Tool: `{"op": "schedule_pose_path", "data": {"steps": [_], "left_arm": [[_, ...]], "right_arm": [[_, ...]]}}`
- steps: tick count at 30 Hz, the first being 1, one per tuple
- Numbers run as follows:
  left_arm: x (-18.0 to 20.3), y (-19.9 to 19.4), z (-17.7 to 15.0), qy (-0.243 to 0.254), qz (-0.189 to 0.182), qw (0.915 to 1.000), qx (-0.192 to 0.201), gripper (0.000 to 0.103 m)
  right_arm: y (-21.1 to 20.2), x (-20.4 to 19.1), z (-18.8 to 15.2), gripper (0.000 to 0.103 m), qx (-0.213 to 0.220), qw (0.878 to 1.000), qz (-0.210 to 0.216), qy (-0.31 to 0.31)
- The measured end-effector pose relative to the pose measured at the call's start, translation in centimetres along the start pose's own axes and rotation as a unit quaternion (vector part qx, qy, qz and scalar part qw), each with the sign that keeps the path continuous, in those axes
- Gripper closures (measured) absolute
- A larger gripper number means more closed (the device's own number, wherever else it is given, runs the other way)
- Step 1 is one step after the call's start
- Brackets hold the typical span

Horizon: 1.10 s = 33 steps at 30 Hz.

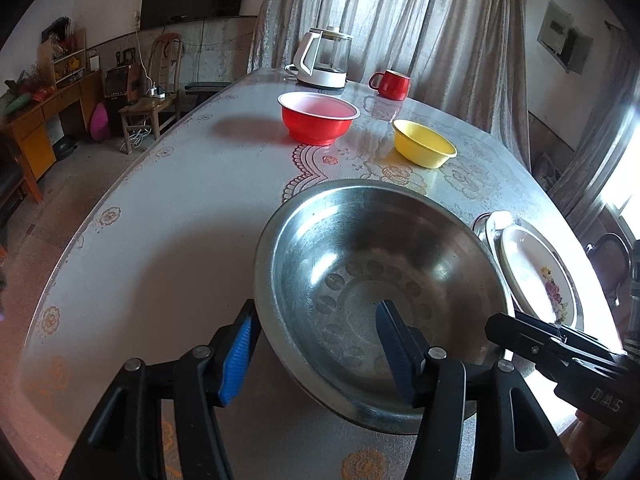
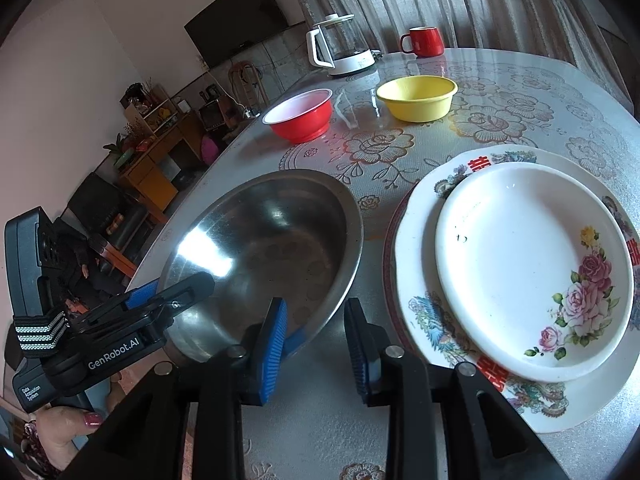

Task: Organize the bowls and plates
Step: 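Move the right gripper to the yellow bowl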

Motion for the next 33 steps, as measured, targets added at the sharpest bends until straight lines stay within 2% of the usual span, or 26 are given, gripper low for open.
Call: {"op": "schedule_pose_path", "data": {"steps": [9,14,19,25,29,33], "left_arm": [[-0.1,-1.0,-0.1,-0.003,0.014,0.9999,0.007,0.032],[-0.6,-1.8,-0.2,-0.008,0.018,0.9997,0.012,0.031],[-1.1,-3.0,0.0,-0.008,0.013,0.9997,0.020,0.023],[-1.9,-3.9,2.2,-0.012,0.005,0.9994,0.031,0.019],[-1.9,-4.1,4.0,-0.005,0.012,0.9991,0.041,0.018],[-1.3,-3.9,5.8,-0.001,0.003,0.9994,0.033,0.016]], "right_arm": [[-0.9,0.0,-0.2,0.073,-0.001,1.000,-0.003,-0.006],[-1.4,-0.2,-0.5,0.073,-0.001,1.000,-0.001,-0.009],[-2.0,-0.4,-0.5,0.073,-0.004,1.000,-0.004,-0.012],[-4.2,0.1,1.1,0.073,0.012,0.999,-0.027,-0.033],[-5.1,1.8,2.8,0.073,0.019,0.998,-0.047,-0.034],[-5.3,3.8,4.3,0.073,0.018,0.998,-0.050,-0.024]]}}
Point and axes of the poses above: each gripper's, at about its wrist camera, not at the fingertips, and y roughly the way its jaws point, x to its right, z to its top, the point moved 6 cm from there along y, roughly the way its jaws point, and after that the axes turned 4 degrees about -y, right-handed, at the moved point
